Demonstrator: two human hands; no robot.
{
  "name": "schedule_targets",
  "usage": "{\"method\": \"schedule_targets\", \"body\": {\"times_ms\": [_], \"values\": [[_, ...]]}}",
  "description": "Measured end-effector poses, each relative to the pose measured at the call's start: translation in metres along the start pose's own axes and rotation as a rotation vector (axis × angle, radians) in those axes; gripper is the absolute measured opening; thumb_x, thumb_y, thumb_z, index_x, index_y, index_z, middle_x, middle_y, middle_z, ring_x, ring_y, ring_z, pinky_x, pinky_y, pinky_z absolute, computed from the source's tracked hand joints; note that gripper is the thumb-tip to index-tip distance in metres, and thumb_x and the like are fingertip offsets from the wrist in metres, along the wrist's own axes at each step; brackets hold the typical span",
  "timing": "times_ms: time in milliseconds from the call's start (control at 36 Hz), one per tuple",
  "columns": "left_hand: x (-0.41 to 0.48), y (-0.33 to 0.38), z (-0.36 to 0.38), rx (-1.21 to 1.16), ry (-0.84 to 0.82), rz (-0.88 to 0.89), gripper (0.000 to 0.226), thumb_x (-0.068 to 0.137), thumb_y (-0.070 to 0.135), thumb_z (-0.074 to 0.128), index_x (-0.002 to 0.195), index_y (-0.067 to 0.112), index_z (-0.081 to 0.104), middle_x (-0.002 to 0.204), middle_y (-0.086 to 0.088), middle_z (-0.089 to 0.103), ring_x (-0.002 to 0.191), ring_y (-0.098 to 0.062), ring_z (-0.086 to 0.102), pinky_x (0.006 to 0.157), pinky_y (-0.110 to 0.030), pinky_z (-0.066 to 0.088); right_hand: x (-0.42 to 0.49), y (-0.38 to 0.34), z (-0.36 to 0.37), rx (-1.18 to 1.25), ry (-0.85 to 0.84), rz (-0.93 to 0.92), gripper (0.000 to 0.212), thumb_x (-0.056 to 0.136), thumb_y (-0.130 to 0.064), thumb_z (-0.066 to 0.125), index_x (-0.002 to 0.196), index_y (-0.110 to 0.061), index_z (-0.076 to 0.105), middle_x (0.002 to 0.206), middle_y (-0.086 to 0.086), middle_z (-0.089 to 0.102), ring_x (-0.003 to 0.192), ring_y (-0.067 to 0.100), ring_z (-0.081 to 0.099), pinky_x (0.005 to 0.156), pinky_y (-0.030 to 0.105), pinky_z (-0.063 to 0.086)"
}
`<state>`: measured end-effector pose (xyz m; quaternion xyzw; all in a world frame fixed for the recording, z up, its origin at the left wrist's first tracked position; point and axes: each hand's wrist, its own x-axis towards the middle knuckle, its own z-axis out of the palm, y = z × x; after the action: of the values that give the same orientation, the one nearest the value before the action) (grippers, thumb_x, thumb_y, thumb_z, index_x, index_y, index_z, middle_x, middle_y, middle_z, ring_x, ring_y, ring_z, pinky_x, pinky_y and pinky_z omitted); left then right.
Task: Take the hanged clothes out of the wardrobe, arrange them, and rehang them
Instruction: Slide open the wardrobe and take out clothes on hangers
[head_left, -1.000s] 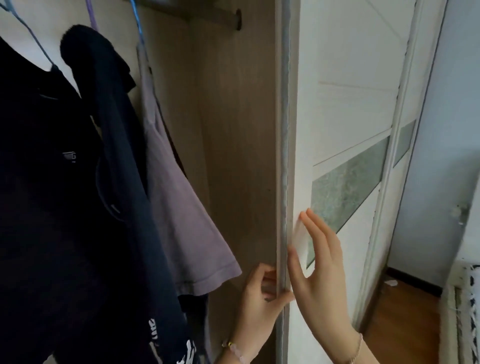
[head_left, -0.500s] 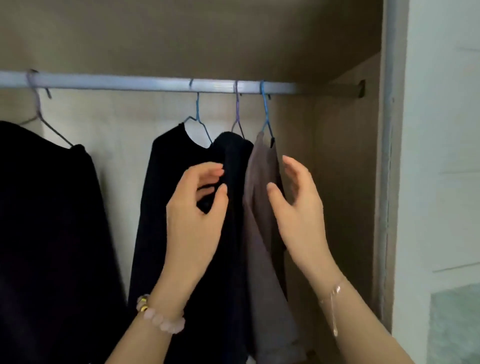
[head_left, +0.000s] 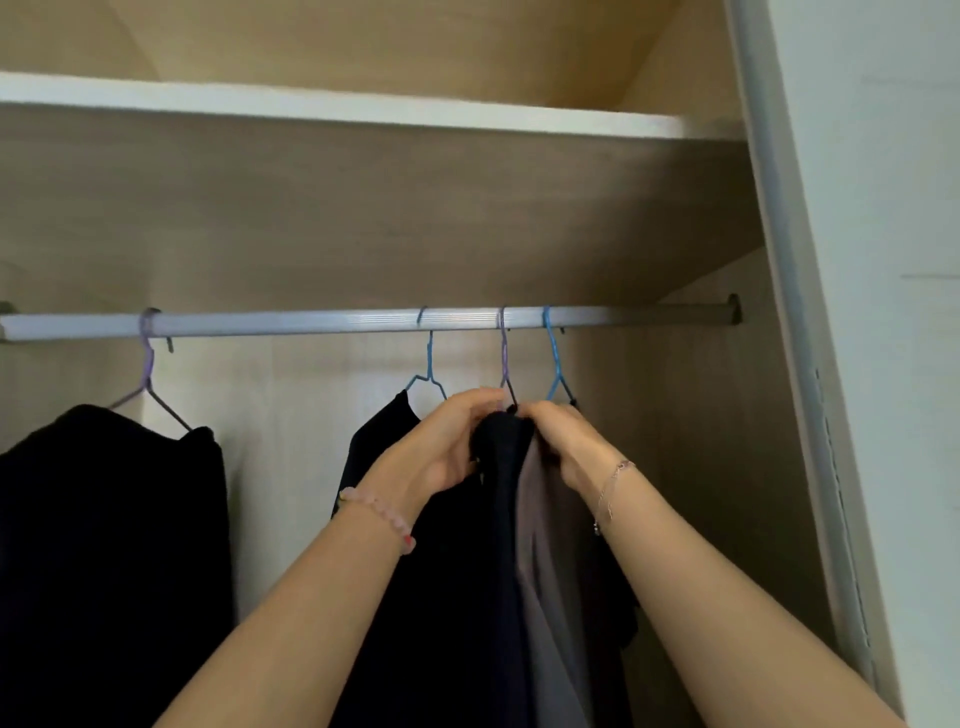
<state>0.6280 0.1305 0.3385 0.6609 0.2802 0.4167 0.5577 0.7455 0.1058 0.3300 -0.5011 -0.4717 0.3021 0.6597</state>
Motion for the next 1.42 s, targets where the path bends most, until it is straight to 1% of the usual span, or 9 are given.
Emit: {"method": "schedule_targets", "body": {"times_ms": [167,444,556,639,861,944,1083,1250,1417], "values": [[0.014,0.002,0.009,0.100,0.160,0.055,0.021,0.076,-0.002,0.056,0.093,0.005,0.067,0.093,-0.013,0.066,0.076,-0.022,0.060,0.062,-0.025,0.048,0.010,0.000,-0.006,0.046,0.109,-0.018,0.006,0.085,0.001,0.048,0.085,-0.003,0.053,0.066,0.010,0.050,0.055,0.018,0.049,0.044,0.021,0.037],[0.024,0.011,0.002,0.051,0.240,0.168,0.026,0.073,-0.016,0.050,0.064,0.004,0.063,0.044,0.006,0.062,0.061,-0.015,0.055,0.048,-0.012,0.048,0.023,-0.004,-0.012,0.061,0.156,-0.001,0.029,0.083,0.000,0.051,0.109,0.009,0.061,0.087,0.019,0.058,0.074,0.027,0.055,0.066,0.033,0.046],[0.024,0.022,-0.004,0.038,0.219,0.187,0.028,0.072,-0.016,0.050,0.059,0.005,0.064,0.049,0.003,0.062,0.064,-0.017,0.056,0.066,-0.022,0.047,0.019,-0.017,-0.019,0.081,0.143,-0.037,0.027,0.085,0.001,0.051,0.109,0.010,0.060,0.085,0.017,0.061,0.059,0.019,0.053,0.052,0.023,0.045],[0.017,0.031,-0.009,0.034,0.207,0.232,0.032,0.070,-0.015,0.049,0.053,0.009,0.063,0.048,0.004,0.060,0.060,-0.016,0.054,0.061,-0.022,0.045,0.013,-0.027,-0.020,0.124,0.124,-0.084,0.023,0.087,0.002,0.050,0.107,0.008,0.060,0.114,0.027,0.063,0.067,0.021,0.058,0.043,0.016,0.046],[-0.037,0.027,-0.010,0.026,0.204,0.363,0.033,0.075,-0.016,0.046,0.082,0.008,0.067,0.074,-0.002,0.063,0.070,-0.011,0.058,0.060,-0.013,0.049,-0.051,-0.021,-0.027,0.179,0.000,-0.209,0.037,0.086,0.009,0.042,0.114,-0.004,0.062,0.117,0.008,0.065,0.108,0.016,0.060,0.092,0.023,0.046],[-0.067,0.006,-0.012,0.089,0.198,0.412,0.036,0.076,-0.016,0.047,0.088,0.011,0.068,0.079,0.001,0.065,0.071,-0.003,0.062,0.054,-0.002,0.046,-0.089,-0.002,-0.036,0.145,-0.075,-0.219,0.034,0.088,0.006,0.042,0.102,-0.015,0.065,0.111,0.000,0.067,0.106,0.012,0.061,0.080,0.018,0.048],[-0.117,-0.055,-0.012,0.114,0.196,0.416,0.041,0.074,-0.019,0.048,0.092,0.012,0.068,0.079,0.001,0.063,0.061,0.008,0.063,0.058,-0.001,0.046,-0.142,0.051,-0.048,-0.032,-0.162,-0.172,0.038,0.089,0.002,0.045,0.111,-0.021,0.066,0.115,-0.007,0.066,0.110,0.011,0.059,0.100,0.031,0.046],[-0.187,-0.149,-0.004,0.130,0.219,0.265,0.040,0.056,0.001,0.056,0.092,0.010,0.069,0.081,0.005,0.066,0.069,0.004,0.064,0.065,-0.004,0.047,-0.200,0.126,-0.055,-0.150,-0.387,0.041,0.039,0.092,0.001,0.044,0.118,-0.022,0.061,0.113,-0.007,0.064,0.082,-0.003,0.066,0.064,0.009,0.051],[-0.293,-0.246,0.005,0.102,0.365,0.037,0.043,0.060,-0.003,0.059,0.100,0.010,0.068,0.072,0.005,0.068,0.071,0.000,0.065,0.068,-0.007,0.049,-0.261,0.204,-0.069,-0.240,-0.599,0.197,0.041,0.089,0.006,0.044,0.117,-0.019,0.062,0.119,-0.008,0.064,0.114,0.005,0.057,0.102,0.026,0.044]]}}
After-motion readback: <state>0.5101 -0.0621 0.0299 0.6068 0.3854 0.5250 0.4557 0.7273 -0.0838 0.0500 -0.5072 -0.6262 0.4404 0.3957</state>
